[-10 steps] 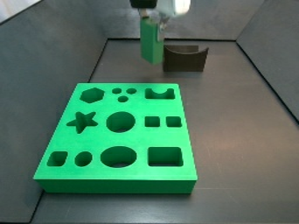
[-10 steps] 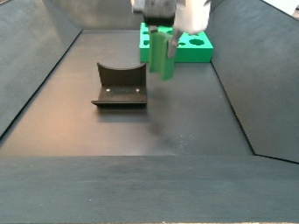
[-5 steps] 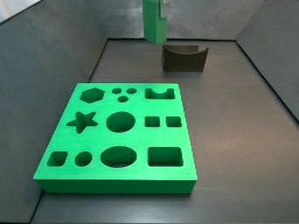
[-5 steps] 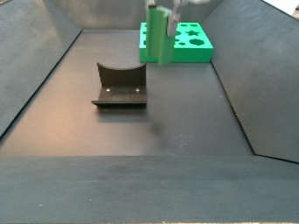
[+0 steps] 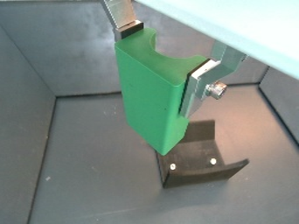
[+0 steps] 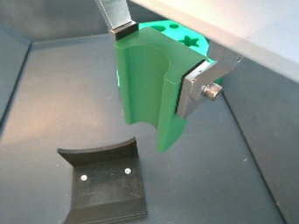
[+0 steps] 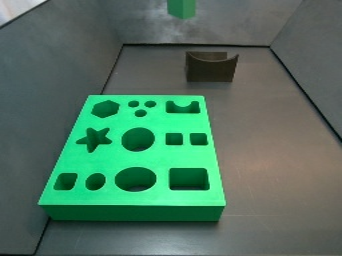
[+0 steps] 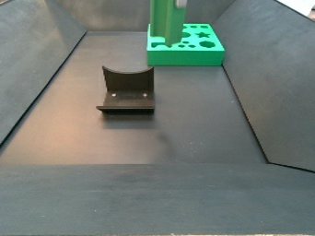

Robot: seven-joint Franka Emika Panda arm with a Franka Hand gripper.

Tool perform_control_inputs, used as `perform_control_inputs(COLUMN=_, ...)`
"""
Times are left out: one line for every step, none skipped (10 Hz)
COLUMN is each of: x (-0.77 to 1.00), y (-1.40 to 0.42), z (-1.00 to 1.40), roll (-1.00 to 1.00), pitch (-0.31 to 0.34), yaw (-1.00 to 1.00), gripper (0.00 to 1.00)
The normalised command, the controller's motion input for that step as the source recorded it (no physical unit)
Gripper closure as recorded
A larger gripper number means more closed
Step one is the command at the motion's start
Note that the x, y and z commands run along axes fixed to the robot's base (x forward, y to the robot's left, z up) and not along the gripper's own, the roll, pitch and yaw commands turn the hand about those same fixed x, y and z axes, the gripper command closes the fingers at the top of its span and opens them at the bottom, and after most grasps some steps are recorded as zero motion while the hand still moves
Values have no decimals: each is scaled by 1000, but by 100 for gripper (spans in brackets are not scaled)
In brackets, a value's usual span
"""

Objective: Pick up the arch object. Move up. Move to above the board. Insert the arch object.
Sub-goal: Move to above the board.

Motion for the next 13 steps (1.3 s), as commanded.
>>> perform_control_inputs(x=28, y=55, z=458, roll=-66, pitch=84, yaw=-36, gripper=100)
perform_control_inputs(x=23, y=44, z=287, roll=-65, pitch=84, yaw=-36, gripper=100)
perform_control_inputs(x=-148, y=-1000, z=285, roll=14, pitch=121, yaw=1000, gripper=100)
perform_control_inputs(x=-147, y=-1000, z=269, roll=20, pitch=120, yaw=1000, gripper=100)
perform_control_inputs(x=-150, y=-1000, z=279, roll=39, pitch=117, yaw=1000, gripper=100)
perform_control_inputs(x=-145, y=-1000, z=273, roll=26, pitch=117, yaw=1000, gripper=100)
perform_control_inputs(x=-141, y=-1000, z=279, roll=26, pitch=123, yaw=1000, gripper=100)
perform_control_inputs(x=-141, y=-1000, z=287, roll=26, pitch=128, yaw=1000, gripper=100)
perform_control_inputs(x=-130, y=-1000, z=292, roll=22, pitch=138, yaw=1000, gripper=100)
perform_control_inputs(x=-126, y=-1000, z=296, roll=29, pitch=148, yaw=1000, gripper=100)
perform_control_inputs(x=-121, y=-1000, z=309, roll=30, pitch=154, yaw=1000, gripper=100)
perform_control_inputs(x=-111, y=-1000, z=314, roll=27, pitch=167, yaw=1000, gripper=100)
perform_control_inputs(x=-67, y=-760, z=242, roll=44, pitch=171, yaw=904, gripper=100)
